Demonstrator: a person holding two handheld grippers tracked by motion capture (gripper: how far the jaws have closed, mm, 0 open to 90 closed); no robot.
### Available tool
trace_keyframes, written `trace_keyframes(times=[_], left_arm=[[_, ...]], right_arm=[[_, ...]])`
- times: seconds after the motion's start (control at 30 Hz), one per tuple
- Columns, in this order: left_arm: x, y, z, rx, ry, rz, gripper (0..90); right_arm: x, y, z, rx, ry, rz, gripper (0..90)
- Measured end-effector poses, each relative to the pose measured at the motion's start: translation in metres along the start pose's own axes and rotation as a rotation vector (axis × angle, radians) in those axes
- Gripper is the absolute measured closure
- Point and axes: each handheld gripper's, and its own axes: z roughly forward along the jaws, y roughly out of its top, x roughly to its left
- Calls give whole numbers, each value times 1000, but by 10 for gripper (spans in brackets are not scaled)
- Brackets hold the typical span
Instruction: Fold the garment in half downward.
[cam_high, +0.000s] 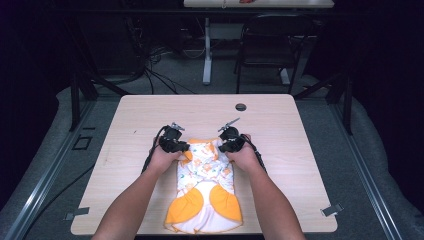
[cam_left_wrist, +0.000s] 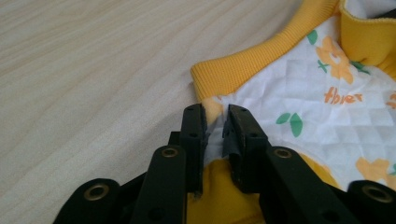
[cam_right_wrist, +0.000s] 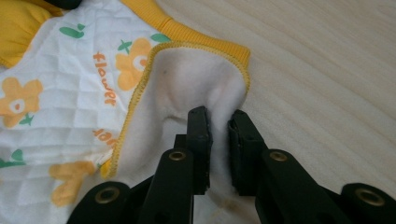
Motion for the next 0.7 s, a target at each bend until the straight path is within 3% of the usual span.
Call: trace_keyframes(times=[0.17,0.2,0.33,0.53,0.7], left_arm=[[0,0,0,-2,-5,-13,838],[1,1,0,0,-12,-21,842],[1,2,-1,2,-11,-25,854],[-2,7,-7,-10,-10,-9,860],[-3,13,-19,-41,-5,3,862]], right_arm=[[-1,1,-1,11,8,16,829],[1,-1,1,-26,13,47,831],[-3,1,-5,12,27,25,836],[-4,2,-16,-35,37,35,839],[-1,5,-26,-52,20,2,840]])
